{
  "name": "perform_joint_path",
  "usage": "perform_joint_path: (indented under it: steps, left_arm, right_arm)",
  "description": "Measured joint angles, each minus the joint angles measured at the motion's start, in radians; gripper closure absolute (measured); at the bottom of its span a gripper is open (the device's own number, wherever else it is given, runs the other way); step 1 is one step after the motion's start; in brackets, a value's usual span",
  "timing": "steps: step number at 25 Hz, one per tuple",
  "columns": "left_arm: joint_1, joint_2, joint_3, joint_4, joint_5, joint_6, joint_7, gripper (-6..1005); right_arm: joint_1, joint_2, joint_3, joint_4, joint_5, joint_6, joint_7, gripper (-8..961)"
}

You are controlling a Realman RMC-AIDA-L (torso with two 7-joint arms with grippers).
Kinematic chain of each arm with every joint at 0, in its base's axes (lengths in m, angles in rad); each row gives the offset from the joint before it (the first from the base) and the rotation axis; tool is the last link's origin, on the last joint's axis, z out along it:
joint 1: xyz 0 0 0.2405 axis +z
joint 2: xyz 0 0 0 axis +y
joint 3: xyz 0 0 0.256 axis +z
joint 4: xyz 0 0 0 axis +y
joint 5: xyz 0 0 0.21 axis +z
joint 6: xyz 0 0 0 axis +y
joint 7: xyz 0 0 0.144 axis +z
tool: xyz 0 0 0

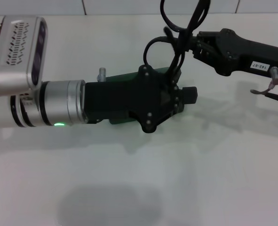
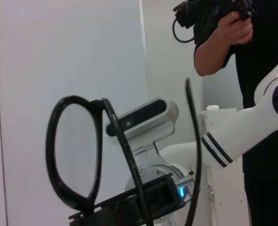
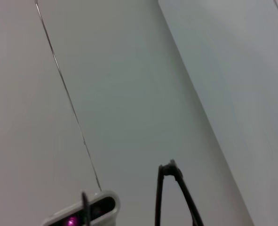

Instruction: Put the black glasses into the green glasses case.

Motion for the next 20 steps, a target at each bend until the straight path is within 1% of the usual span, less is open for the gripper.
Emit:
perform_joint_path:
  steps: [13, 20]
  left_arm:
    - [-0.007, 0.0, 0.0, 0.0, -0.001, -0.005, 0.0, 977]
    - [-0.014, 0.0, 0.0, 0.0, -0.002, -0.005, 0.0, 977]
  right_arm:
    - [0.0, 0.0, -0.004, 0.001, -0.008, -0.004, 0.008, 907]
    - [0.0, 0.0, -0.027, -0.004, -0.009, -0.004, 0.007, 907]
